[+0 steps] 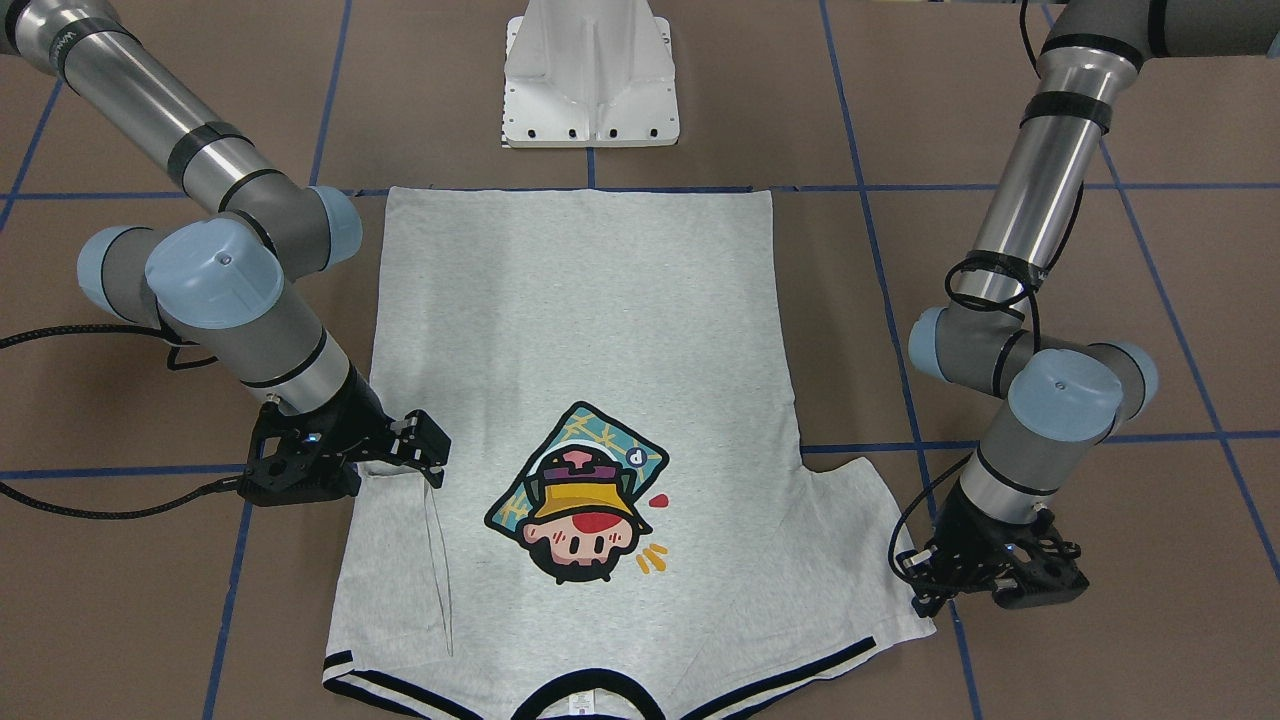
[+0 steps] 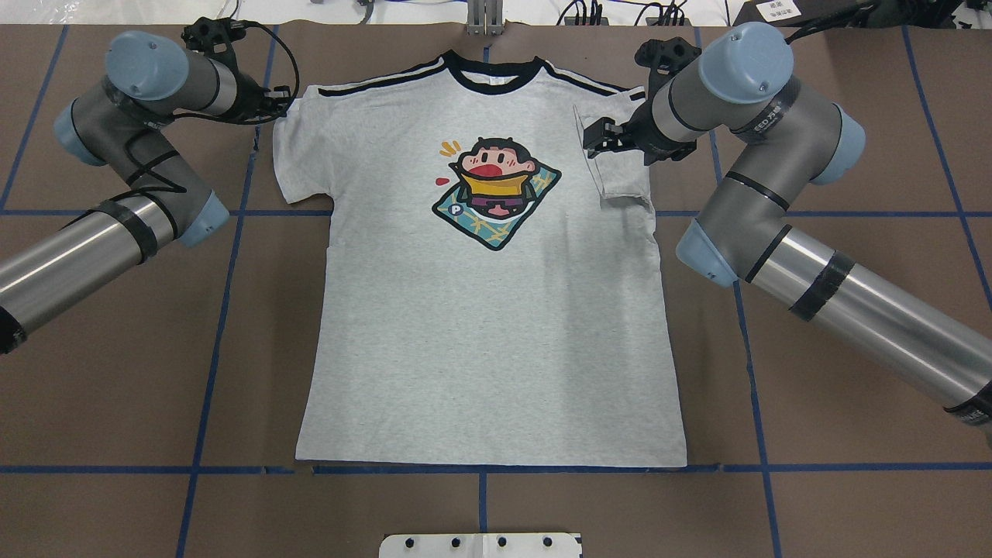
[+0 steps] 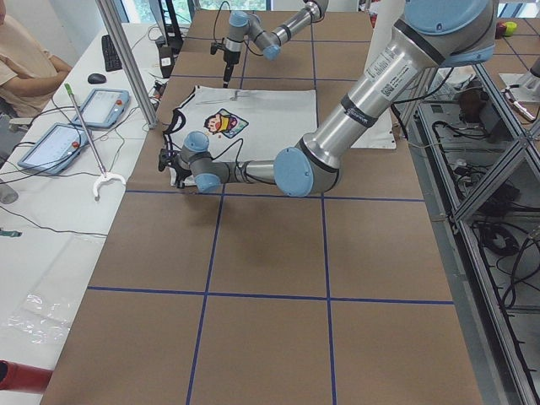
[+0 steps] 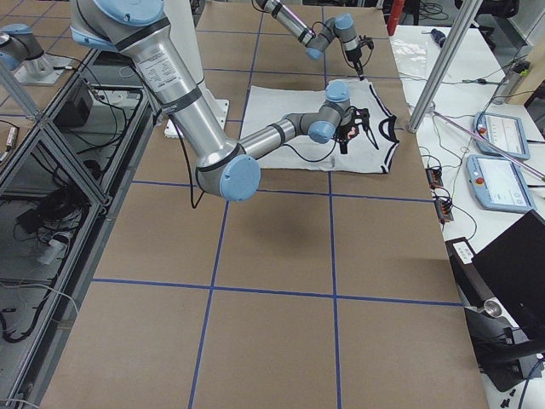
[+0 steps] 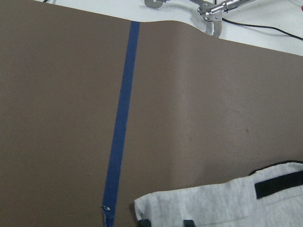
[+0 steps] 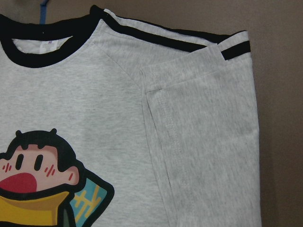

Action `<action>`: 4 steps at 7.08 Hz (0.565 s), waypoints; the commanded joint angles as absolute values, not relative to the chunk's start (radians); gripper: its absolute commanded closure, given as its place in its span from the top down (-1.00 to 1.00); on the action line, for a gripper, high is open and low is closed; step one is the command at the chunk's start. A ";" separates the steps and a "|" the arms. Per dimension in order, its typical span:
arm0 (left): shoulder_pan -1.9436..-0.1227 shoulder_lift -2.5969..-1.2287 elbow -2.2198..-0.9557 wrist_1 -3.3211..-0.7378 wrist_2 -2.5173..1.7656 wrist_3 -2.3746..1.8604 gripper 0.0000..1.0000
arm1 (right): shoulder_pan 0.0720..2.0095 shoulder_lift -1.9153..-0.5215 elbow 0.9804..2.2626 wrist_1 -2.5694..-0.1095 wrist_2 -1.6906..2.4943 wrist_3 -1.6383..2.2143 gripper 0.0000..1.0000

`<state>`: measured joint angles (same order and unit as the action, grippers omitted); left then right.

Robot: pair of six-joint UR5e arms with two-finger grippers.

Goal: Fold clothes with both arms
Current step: 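Grasp the sleeve nearest the left gripper at its shoulder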

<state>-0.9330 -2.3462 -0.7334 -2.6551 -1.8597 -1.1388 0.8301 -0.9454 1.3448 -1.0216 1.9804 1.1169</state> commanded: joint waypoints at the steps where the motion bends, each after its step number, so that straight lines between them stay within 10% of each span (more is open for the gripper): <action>1: -0.937 -2.396 -0.773 -2.652 -1.864 -1.153 -1.00 | 0.827 -0.945 1.345 -1.022 1.973 1.117 1.00; 4: -0.886 -2.413 -0.906 -2.640 -1.867 -1.329 -1.00 | 0.822 -0.945 1.347 -1.022 1.973 1.124 1.00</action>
